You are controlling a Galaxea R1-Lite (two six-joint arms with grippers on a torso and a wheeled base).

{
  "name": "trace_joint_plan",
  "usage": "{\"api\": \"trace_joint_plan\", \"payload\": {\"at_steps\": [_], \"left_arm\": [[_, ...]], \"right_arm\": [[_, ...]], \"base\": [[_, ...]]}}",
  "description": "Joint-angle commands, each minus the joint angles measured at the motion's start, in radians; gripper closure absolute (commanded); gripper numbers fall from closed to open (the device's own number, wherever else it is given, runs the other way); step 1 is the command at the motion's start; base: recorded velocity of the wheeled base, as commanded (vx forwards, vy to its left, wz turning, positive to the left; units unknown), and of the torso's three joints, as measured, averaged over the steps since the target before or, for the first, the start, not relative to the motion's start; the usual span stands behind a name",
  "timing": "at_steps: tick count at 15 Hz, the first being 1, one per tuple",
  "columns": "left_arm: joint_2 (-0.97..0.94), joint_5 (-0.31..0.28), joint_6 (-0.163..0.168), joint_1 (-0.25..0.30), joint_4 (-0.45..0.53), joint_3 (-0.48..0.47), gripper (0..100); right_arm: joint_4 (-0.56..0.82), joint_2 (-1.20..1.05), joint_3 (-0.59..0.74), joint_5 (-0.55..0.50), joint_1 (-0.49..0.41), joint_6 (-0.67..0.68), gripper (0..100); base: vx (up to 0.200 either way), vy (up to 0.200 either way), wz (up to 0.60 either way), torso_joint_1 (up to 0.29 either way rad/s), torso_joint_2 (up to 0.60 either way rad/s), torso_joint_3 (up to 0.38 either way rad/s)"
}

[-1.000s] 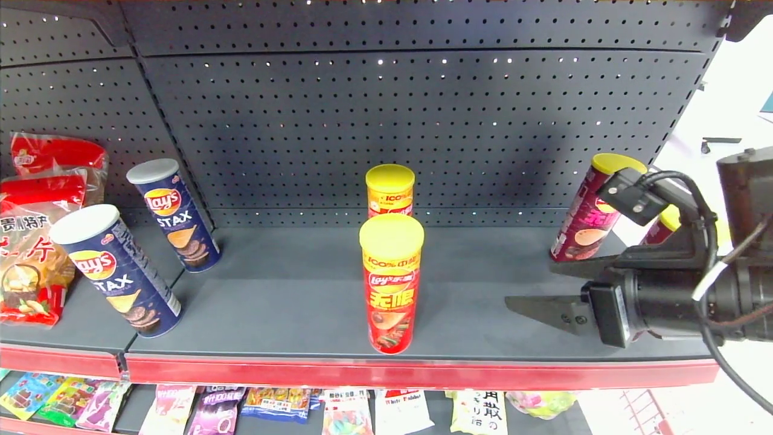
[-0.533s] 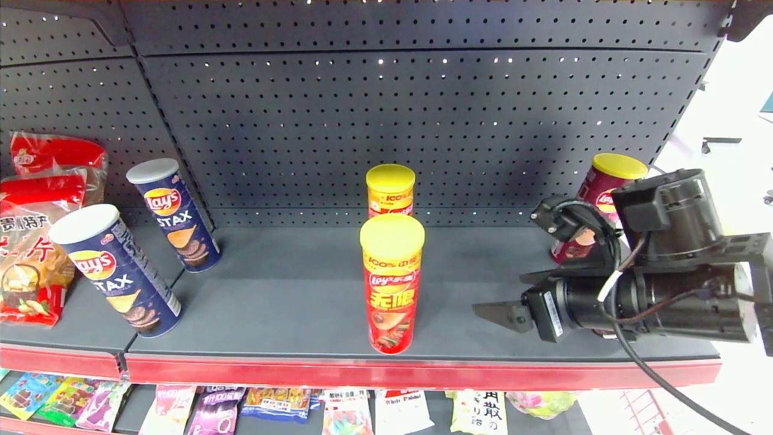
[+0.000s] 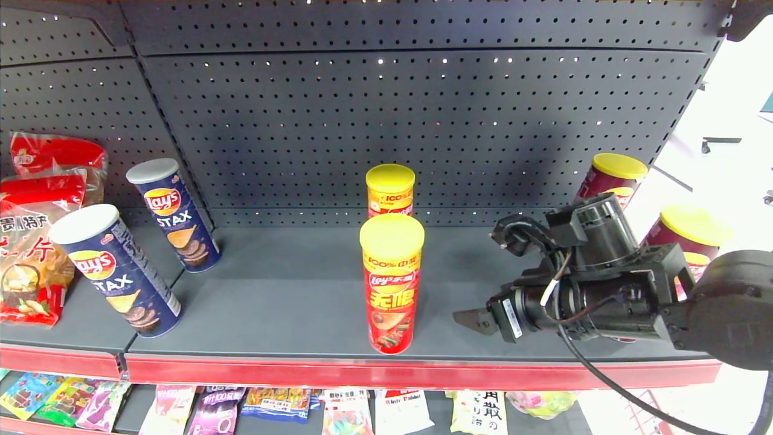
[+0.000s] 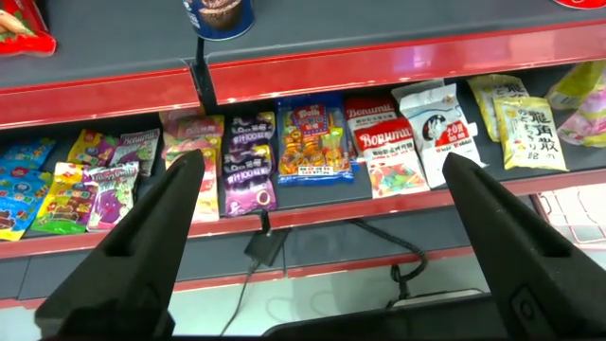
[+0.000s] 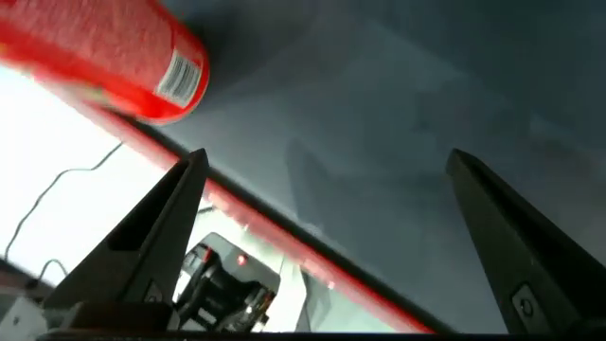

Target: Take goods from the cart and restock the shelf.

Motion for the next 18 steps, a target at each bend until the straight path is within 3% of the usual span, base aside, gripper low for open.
{"api": "trace_joint_plan", "payload": {"at_steps": [1, 18], "left_arm": [[0.005, 0.001, 0.000, 0.000, -0.001, 0.000, 0], [0.005, 0.001, -0.002, 0.000, 0.000, 0.000, 0]], "right_arm": [[-0.016, 0.065, -0.010, -0.018, 0.004, 0.000, 0], [-0.016, 0.147, -0.115, -0.077, 0.073, 0.067, 0]], "base": [[0.000, 0.000, 0.00, 0.000, 0.00, 0.000], [0.000, 0.000, 0.00, 0.000, 0.00, 0.000]]}}
